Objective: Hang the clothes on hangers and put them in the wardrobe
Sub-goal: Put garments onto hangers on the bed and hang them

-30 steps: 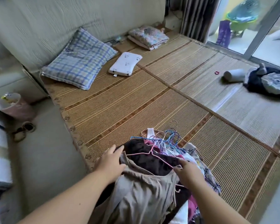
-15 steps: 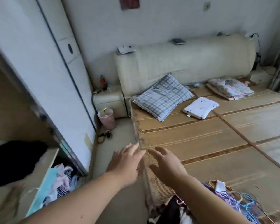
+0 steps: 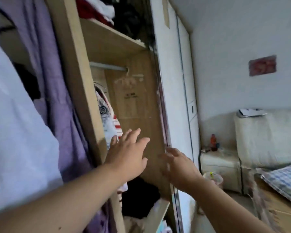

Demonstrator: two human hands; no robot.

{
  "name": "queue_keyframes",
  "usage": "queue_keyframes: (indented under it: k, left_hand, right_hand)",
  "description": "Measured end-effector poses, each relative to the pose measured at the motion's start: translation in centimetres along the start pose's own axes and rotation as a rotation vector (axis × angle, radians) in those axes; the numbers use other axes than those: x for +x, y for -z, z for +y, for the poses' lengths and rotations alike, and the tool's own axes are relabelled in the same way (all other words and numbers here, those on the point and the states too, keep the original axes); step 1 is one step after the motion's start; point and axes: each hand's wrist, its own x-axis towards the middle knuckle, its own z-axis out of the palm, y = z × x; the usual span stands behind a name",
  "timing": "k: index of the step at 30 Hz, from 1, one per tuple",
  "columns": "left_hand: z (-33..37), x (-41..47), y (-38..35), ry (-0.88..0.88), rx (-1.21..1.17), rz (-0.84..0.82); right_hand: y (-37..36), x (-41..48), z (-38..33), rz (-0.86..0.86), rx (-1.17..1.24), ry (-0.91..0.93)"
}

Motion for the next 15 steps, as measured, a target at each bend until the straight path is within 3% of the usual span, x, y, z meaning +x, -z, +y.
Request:
queue_keyframes:
  k: [7,15]
  left_hand:
    - [-8.8,3.1,6.7,0.179,0.234,0.213]
    - [-11.8,10.2,11.4,0.309,0.382,0.386]
  right_hand:
    - [3.0,10.1,-8.6,0.172,0.194,0.185]
    - [5.5,21.2,-10.8,0.221,0.381,0.297]
